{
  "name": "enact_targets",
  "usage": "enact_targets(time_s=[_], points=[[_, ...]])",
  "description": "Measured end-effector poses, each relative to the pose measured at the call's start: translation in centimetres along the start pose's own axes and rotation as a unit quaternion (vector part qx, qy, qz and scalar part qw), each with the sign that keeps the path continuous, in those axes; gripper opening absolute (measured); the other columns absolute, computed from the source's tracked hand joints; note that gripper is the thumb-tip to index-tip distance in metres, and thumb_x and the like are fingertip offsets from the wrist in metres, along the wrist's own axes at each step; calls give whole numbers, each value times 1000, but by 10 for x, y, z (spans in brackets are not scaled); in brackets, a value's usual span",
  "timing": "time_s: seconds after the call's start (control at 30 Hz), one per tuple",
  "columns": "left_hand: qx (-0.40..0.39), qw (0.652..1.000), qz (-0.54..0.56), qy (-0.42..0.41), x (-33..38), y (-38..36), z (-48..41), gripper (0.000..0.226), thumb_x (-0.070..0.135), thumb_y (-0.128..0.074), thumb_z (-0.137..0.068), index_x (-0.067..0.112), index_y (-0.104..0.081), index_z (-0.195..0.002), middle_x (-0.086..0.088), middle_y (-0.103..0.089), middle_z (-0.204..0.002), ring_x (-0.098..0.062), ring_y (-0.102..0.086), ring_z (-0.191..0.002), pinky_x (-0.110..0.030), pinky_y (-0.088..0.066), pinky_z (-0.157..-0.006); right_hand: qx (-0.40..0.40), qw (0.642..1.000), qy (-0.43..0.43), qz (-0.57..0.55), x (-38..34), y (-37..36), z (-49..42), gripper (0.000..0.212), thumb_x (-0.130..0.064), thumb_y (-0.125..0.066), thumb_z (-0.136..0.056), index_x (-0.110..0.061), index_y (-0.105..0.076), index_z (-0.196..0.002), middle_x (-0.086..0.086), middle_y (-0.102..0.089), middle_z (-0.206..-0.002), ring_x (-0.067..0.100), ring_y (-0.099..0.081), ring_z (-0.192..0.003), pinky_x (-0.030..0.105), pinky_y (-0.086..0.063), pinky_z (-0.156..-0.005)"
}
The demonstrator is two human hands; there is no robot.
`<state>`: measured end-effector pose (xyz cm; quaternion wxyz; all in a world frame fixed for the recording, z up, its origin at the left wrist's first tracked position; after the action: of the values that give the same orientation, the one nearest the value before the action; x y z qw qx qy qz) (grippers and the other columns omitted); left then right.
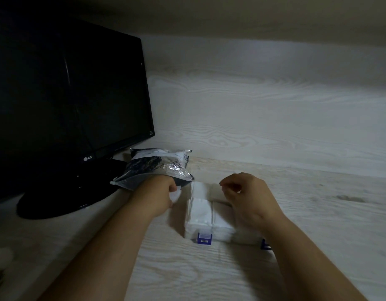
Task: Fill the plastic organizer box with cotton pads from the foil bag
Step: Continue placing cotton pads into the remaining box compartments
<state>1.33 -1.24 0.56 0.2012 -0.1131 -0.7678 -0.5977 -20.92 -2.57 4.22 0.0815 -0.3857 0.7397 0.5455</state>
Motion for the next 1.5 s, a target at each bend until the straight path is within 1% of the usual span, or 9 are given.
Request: enact_targets(time_s=[0.3,0.43,0.67,0.83,0.93,1.07,1.17,1.27,1.5], points=[[29,1000,-12,-2,-2,4,-1,9,18,-68,-85,24,-70,-92,-1,-69,-103,-17,-62,-95,-23,-45,-81,-7,1000,-11,-7,-1,0,1,19,-20,-60,-91,-24,-73,-104,-7,-68,-105,10,-62,-96,27,-50,-89],[84,995,-40,-17,9,16,1,8,20,-63,-89,23,-70,-89,0,-70,-97,-19,-63,-93,-26,-47,-78,0,1000,-18,-15,0,2,1,18,-19,-60,-91,-23,-73,-104,-6,-68,-104,11,-62,-95,28,-49,-88],[193,978,-55,-61,28,36,13,9,15,-63,-79,23,-65,-79,3,-67,-89,-23,-58,-90,-30,-46,-74,17,999,-24,-44,4,3,-1,18,-17,-61,-90,-26,-73,-102,-11,-66,-101,4,-59,-87,10,-40,-72],[245,962,91,-80,35,41,15,7,15,-64,-87,18,-59,-83,7,-60,-78,-19,-58,-80,-34,-48,-70,45,993,-37,-102,6,7,-2,18,-16,-62,-90,-30,-72,-96,-16,-68,-92,-6,-59,-79,3,-41,-65],[238,954,176,-51,36,40,15,13,16,-65,-89,20,-53,-85,11,-54,-76,-15,-56,-74,-29,-47,-66,45,990,-43,-130,6,6,-3,17,-18,-62,-90,-34,-69,-91,-16,-69,-88,-8,-61,-76,3,-42,-60],[210,941,264,-24,31,35,9,21,11,-68,-86,23,-52,-78,0,-61,-80,-18,-61,-76,-32,-48,-69,27,989,-34,-143,3,2,-3,20,-17,-61,-91,-35,-66,-87,-14,-69,-88,-2,-62,-75,3,-42,-58],[179,919,351,2,31,30,7,24,2,-66,-86,21,-55,-74,-3,-61,-73,-19,-58,-67,-29,-48,-64,-19,984,-22,-177,-3,-4,-1,19,-14,-57,-94,-31,-66,-91,-8,-68,-93,6,-61,-78,7,-44,-60],[125,893,431,23,35,20,7,24,-7,-59,-88,15,-61,-78,-5,-60,-70,-13,-56,-59,-19,-47,-55,-67,980,-7,-185,-10,-13,1,20,-15,-55,-96,-31,-67,-96,-10,-67,-96,3,-59,-83,8,-43,-66],[82,879,469,35,39,9,6,24,-9,-56,-89,13,-61,-84,-10,-64,-77,-11,-58,-58,-15,-47,-52,-63,976,-4,-209,-12,-17,0,21,-16,-58,-95,-31,-72,-96,-6,-72,-100,9,-64,-90,16,-47,-78]])
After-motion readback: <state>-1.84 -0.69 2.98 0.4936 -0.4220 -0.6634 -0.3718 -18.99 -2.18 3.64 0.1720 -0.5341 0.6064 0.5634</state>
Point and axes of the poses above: each hand's wrist, its own z-axis away from the middle knuckle, its own y-axis out of the back of the hand, x = y × z, the point moved 6 cm from there along -z, towards the middle knuckle
